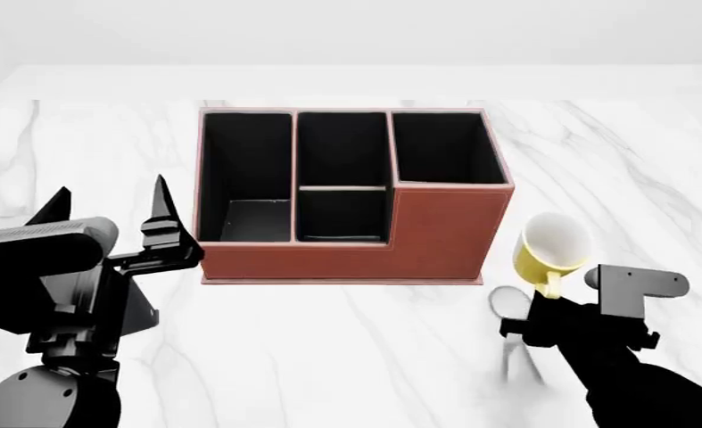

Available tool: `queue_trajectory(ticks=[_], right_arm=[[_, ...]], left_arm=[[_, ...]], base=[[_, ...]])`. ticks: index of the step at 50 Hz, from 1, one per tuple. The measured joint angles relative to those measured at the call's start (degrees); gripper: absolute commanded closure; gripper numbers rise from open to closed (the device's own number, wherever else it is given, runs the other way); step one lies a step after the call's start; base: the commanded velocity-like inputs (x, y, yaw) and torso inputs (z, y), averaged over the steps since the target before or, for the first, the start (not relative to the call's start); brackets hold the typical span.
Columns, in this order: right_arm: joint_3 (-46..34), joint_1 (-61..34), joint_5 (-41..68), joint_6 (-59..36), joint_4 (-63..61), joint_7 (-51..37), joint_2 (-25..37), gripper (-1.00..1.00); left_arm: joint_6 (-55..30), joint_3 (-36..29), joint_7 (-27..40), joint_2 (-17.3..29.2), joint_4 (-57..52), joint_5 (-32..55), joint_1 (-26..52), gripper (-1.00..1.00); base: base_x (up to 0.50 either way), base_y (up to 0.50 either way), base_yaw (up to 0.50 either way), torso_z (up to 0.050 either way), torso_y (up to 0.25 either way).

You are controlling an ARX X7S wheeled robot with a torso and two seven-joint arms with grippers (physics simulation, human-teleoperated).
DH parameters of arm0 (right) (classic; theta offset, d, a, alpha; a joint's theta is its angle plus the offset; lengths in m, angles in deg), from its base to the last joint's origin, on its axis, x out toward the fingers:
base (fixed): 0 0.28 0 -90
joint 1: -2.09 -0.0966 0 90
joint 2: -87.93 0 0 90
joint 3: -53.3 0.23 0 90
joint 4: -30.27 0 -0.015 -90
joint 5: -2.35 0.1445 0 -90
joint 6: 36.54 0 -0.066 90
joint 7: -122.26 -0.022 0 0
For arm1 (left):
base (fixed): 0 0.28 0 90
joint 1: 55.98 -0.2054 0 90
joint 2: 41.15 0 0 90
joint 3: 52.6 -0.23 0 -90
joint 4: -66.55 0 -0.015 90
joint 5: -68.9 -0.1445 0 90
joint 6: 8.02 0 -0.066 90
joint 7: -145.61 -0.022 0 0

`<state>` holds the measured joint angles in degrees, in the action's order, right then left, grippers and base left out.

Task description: Pick up the yellow and white mug and place it to the right of the caddy.

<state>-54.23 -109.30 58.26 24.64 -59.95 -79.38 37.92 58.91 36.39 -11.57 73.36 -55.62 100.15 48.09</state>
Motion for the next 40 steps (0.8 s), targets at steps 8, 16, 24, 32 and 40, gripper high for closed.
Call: queue_trajectory(ticks=[8,16,24,32,40], right_arm=[[-0.7,-2.6,-0.6,-0.6,2.7,0.9,-0.7,1.00],[-1.3,-5.0,-1.0,-1.3,4.9,1.5,-1.3,1.00],[-1.6,-7.0,-1.4,-2.1,6.7,1.7,-1.6,1.00],[-2.3,-9.0,-2.1,-2.5,9.1,2.3,-2.2,1.00],[-3.4,-11.6,-3.1,-2.9,12.1,3.4,-3.1,1.00]], left_arm=[[-0.1,-0.3,0.1,0.1,0.1,-0.2,0.2,-1.00],[0.0,-0.5,0.3,0.1,0.3,-0.2,0.3,-1.00],[0.0,-0.6,0.3,0.2,0.4,-0.3,0.5,-1.00],[0.1,-0.9,0.4,0.2,0.7,-0.4,0.5,-1.00],[0.3,-1.3,0.3,0.2,1.1,-0.7,0.7,-1.00]], base=[[0.00,0.00,0.00,0.000,0.000],[0.00,0.00,0.00,0.000,0.001],[0.00,0.00,0.00,0.000,0.000],[0.00,0.00,0.00,0.000,0.001],[0.00,0.00,0.00,0.002,0.000]])
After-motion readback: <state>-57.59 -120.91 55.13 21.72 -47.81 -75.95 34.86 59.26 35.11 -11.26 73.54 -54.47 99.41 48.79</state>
